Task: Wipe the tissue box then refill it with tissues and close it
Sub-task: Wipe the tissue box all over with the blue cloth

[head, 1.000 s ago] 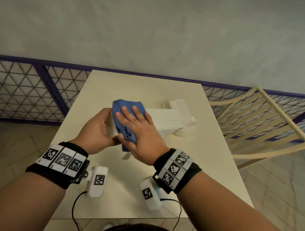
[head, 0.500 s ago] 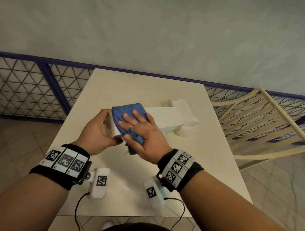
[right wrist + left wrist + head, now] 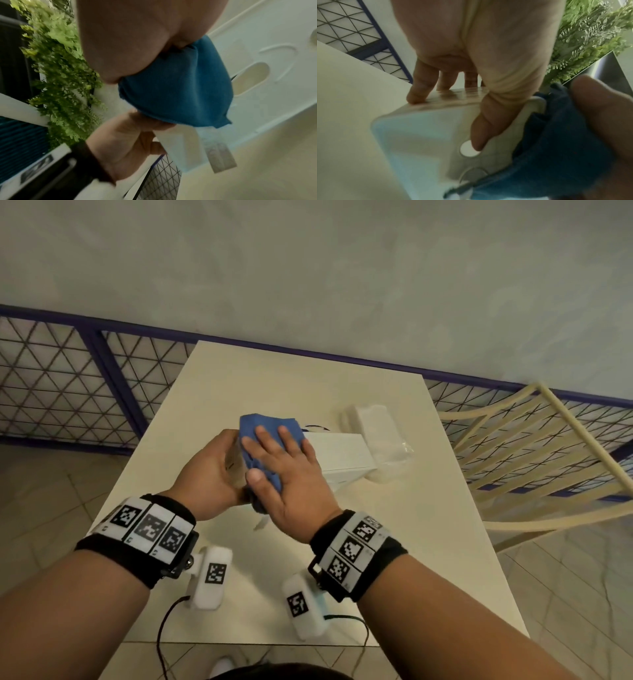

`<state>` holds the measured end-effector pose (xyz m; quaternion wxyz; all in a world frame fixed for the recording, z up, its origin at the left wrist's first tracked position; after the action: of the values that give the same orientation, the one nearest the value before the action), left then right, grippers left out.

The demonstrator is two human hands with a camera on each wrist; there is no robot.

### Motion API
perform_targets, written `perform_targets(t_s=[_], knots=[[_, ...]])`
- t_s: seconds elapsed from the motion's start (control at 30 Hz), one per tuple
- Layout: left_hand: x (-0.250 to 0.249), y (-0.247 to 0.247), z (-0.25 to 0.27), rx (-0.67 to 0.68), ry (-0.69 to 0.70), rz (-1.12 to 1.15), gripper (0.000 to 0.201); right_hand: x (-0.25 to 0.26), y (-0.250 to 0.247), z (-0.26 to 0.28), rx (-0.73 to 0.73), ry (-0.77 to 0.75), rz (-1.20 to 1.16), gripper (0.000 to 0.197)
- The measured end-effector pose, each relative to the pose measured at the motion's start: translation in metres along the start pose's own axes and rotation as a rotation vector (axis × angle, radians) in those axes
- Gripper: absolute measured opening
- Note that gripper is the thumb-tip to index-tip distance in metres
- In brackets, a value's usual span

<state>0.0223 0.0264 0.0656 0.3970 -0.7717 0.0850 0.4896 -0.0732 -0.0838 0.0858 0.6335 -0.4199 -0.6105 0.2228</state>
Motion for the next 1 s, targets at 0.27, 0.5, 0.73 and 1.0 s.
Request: perform_targets(t_s=[0.27,0.5,0.73,1.0], knots=[[0.014,-0.016,0.023,-0.028,-0.046,-0.021,0.078,-0.122,-0.035,-0.007,-0.088,0.466,-0.056,0.049],[0.009,-0.004,0.011,0.006,-0.01,-0.11,0.075,-0.028,0.002,-0.002,-0.027,0.289,-0.086,0.054],[0.005,0.001,0.01,-0.031,0.021,0.025,0.061,-0.004,0.001,0.005,-0.016,-0.002,0.036,0.051],[0.019,-0.024,0.025,-0.031,-0.042,0.101,0.084,-0.116,-0.047,0.003,-0.149,0.425,-0.22,0.046]])
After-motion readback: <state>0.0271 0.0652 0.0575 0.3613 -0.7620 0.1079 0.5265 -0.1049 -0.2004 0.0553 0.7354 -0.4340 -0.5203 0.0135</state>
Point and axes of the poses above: each hand's wrist, its own z-axis away from the middle knuckle, its own y-axis out of the palm, x = y × z, the point moved 4 cm from there along -z, towards the middle knuckle, and after that the axes turned 12 degrees about y, right-handed, at the moved point
